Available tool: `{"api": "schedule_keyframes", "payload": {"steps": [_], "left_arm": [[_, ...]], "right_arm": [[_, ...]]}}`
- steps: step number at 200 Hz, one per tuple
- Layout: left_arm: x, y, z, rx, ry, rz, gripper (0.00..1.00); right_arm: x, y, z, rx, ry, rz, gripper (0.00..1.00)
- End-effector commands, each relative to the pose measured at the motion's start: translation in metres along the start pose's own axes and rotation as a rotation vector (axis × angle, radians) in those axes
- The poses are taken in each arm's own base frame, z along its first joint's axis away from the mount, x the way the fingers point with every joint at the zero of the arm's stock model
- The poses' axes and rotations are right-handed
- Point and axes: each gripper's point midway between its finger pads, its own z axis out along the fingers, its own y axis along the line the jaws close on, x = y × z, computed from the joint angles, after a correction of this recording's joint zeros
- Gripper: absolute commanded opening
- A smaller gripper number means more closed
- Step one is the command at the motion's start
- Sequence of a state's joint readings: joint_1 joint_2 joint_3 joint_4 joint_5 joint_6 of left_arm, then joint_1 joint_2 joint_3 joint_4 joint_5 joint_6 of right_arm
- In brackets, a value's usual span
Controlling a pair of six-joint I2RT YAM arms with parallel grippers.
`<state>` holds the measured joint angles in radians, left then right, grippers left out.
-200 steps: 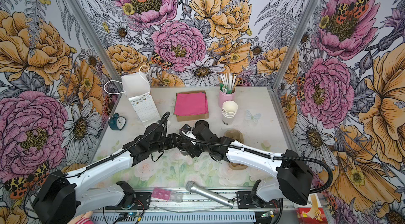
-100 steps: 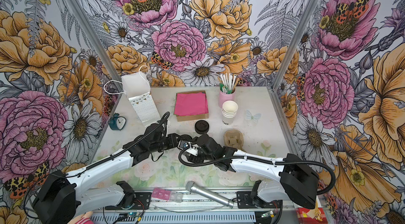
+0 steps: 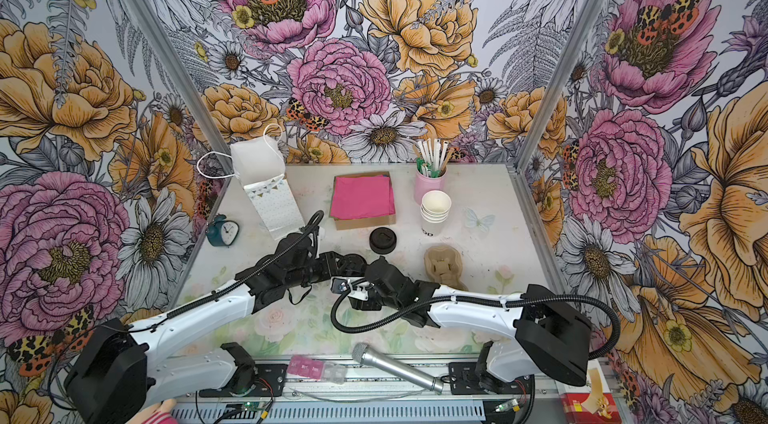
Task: Pack a coffee takeout order
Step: Close the lid on the coffee cup.
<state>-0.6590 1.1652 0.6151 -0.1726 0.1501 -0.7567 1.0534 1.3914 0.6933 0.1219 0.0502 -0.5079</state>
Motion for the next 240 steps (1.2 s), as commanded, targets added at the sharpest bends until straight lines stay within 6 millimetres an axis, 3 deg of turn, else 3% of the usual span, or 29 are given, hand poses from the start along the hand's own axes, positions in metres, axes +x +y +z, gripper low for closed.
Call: {"api": "schedule_keyframes", "payload": {"steps": [1, 65, 115, 186, 240], "left_arm": [[0.042, 0.042, 0.007, -0.149, 0.153, 0.005, 0.46], [0.045, 0.045, 0.008, -0.157, 0.158, 0.009, 0.46], [0.047, 0.047, 0.008, -0.158, 0.158, 0.004, 0.46], [0.052, 0.053, 0.009, -0.16, 0.164, -0.007, 0.46], [0.057, 0.058, 0.009, -0.167, 0.165, -0.022, 0.46]], "right_arm": [[-0.005, -0.01, 0.008, 0.057, 0.0, -0.018, 0.61], [0.009, -0.012, 0.016, 0.09, 0.081, -0.133, 0.5], [0.016, -0.01, 0.017, 0.1, 0.129, -0.216, 0.49], [0.026, -0.007, 0.018, 0.118, 0.162, -0.272, 0.24], [0.037, 0.009, 0.019, 0.077, 0.174, -0.255, 0.26]]}}
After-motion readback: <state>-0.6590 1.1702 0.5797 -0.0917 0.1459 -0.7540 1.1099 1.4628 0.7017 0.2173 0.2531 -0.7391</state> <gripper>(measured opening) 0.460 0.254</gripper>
